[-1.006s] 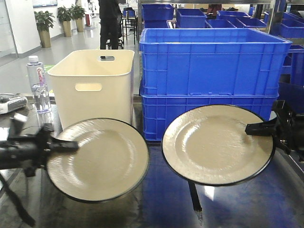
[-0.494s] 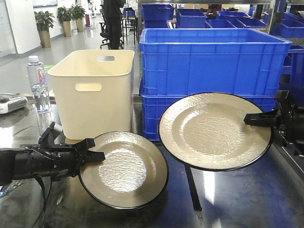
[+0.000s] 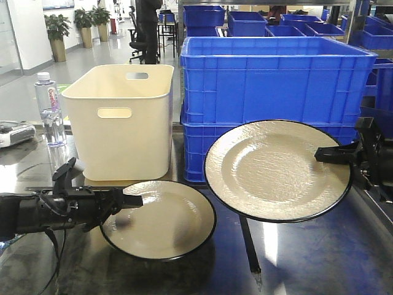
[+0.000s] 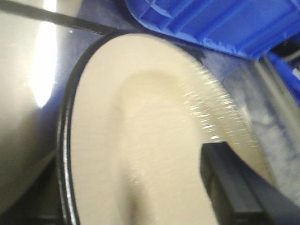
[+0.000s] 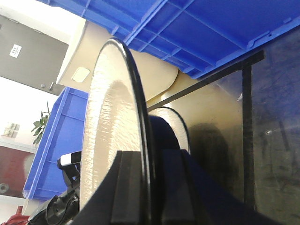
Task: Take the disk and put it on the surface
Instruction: 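Lower the left gripper's plate flat onto the table and release, then move the right gripper's plate over the first plate and stack it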
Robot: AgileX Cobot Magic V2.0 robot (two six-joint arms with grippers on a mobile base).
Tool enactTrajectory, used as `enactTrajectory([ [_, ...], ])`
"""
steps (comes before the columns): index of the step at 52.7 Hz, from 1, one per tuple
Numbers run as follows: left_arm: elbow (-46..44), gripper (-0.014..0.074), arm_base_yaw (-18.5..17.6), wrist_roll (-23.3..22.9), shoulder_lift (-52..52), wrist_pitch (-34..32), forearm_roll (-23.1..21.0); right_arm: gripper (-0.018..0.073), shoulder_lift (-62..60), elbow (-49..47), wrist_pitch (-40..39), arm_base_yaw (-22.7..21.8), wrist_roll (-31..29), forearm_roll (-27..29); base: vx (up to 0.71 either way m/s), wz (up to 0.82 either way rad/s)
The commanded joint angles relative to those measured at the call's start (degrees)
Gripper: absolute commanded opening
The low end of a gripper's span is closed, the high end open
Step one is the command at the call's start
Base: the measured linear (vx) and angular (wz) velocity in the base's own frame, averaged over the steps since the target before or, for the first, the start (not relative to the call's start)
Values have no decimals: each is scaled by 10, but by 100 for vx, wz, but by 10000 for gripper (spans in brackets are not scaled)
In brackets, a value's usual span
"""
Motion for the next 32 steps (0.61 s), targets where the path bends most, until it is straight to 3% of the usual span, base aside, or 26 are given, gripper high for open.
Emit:
enactTrajectory([
  [1, -20, 644, 18, 29, -35, 20, -22, -9, -30, -18, 13, -1, -10, 77, 0, 0],
  [9, -20, 615, 55, 29, -53, 53, -1, -9, -30, -18, 11, -1, -21, 77, 0, 0],
  [18, -20, 510, 104, 29, -97, 107, 3, -9, -30, -18, -29, 11, -20, 77, 0, 0],
  [25, -20, 288, 132, 29, -142, 139, 3, -9, -30, -18, -129, 72, -30, 77, 0, 0],
  [32, -20, -11, 156, 29, -192, 143, 6, -9, -20, -18, -264, 159, -65, 83, 0, 0],
])
